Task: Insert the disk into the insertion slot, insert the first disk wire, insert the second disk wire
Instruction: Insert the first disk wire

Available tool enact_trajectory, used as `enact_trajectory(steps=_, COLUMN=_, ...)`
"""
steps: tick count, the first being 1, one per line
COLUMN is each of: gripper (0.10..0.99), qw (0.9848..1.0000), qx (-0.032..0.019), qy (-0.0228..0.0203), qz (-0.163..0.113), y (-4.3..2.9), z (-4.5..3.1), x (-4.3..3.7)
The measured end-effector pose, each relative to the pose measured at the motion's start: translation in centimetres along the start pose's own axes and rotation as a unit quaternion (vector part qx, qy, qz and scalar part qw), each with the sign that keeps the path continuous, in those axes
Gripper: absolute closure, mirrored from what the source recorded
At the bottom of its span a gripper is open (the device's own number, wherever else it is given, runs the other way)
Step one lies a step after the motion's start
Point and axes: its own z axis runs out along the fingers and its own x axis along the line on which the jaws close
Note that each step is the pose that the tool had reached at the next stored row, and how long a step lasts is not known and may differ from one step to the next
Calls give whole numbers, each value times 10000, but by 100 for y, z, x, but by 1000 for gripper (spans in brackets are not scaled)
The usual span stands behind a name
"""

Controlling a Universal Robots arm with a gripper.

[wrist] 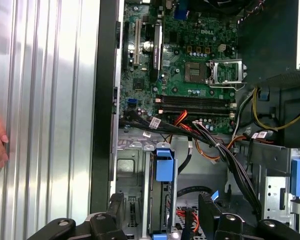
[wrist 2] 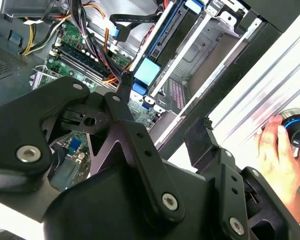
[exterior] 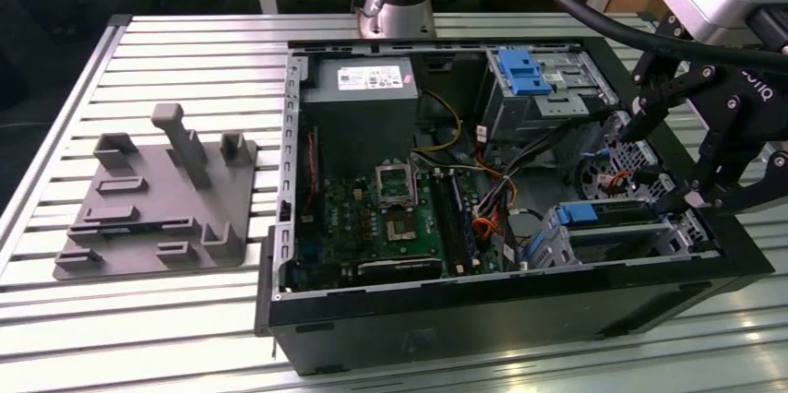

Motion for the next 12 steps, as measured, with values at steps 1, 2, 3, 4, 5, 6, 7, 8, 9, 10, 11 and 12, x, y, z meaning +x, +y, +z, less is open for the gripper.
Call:
enact_trajectory(steps=1, gripper=392, qw=10000, qx=0, qy=0, qz=-3, y=0, z=0, x=0)
enact_trajectory(steps=2, gripper=392, qw=10000, qx=0, qy=0, qz=-6, y=0, z=0, x=0)
enact_trajectory(steps=3, gripper=392, qw=10000, qx=-1, qy=0, qz=-9, y=0, z=0, x=0)
enact_trajectory(steps=4, gripper=392, qw=10000, qx=-1, qy=0, qz=-12, y=0, z=0, x=0)
enact_trajectory(steps=5, gripper=392, qw=10000, qx=-1, qy=0, qz=-15, y=0, z=0, x=0)
enact_trajectory(steps=6, gripper=392, qw=10000, qx=-2, qy=0, qz=-18, y=0, z=0, x=0)
enact_trajectory(steps=7, gripper=392, qw=10000, qx=-2, qy=0, qz=-21, y=0, z=0, x=0)
enact_trajectory(steps=8, gripper=392, qw=10000, qx=-2, qy=0, qz=-24, y=0, z=0, x=0)
enact_trajectory(steps=9, gripper=392, qw=10000, qx=-3, qy=0, qz=-26, y=0, z=0, x=0)
enact_trajectory(steps=10, gripper=392, qw=10000, qx=-3, qy=1, qz=-29, y=0, z=0, x=0)
enact_trajectory(steps=11, gripper=392, qw=10000, qx=-3, qy=0, qz=-32, y=0, z=0, x=0)
enact_trajectory(steps=12, gripper=392, qw=10000, qx=-3, qy=1, qz=-35, y=0, z=0, x=0)
